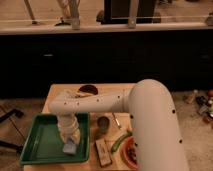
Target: Wipe tray with sponge
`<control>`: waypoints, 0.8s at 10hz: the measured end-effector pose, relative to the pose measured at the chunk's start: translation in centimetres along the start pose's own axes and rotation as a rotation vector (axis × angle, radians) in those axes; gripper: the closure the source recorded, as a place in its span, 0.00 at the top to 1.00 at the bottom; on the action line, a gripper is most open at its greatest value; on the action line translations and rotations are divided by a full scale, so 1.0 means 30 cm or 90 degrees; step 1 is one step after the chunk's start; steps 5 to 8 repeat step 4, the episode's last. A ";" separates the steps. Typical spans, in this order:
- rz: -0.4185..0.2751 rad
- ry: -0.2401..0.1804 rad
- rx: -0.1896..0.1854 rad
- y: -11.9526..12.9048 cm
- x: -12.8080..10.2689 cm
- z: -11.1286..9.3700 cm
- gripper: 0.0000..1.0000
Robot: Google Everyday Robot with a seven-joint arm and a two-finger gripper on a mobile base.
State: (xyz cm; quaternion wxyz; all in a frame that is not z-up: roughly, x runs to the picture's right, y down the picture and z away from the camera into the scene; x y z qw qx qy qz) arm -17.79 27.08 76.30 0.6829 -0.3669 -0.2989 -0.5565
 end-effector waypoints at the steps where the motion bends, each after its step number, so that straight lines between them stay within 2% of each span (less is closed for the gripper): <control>1: 0.010 0.009 0.005 0.005 0.018 0.003 0.01; 4: 0.016 0.027 0.019 -0.008 0.063 0.004 0.01; 8: 0.016 0.027 0.019 -0.008 0.063 0.004 0.01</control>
